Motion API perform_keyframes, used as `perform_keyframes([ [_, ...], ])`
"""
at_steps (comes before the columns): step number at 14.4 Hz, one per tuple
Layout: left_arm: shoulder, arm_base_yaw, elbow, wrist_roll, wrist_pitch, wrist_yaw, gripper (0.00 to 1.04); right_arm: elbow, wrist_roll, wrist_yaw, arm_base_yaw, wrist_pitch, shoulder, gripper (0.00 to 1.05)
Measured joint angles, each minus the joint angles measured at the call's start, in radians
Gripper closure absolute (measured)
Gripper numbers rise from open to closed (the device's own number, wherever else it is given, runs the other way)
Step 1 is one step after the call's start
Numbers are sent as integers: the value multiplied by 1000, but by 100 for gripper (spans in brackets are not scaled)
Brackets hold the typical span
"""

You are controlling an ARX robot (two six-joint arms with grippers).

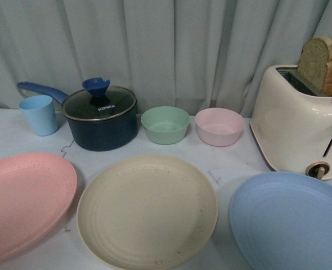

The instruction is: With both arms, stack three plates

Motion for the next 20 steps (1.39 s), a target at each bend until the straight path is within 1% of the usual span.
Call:
perform_keyframes([
  [20,0,0,0,0,0,0,7,0,0,0,0,0,0,6],
])
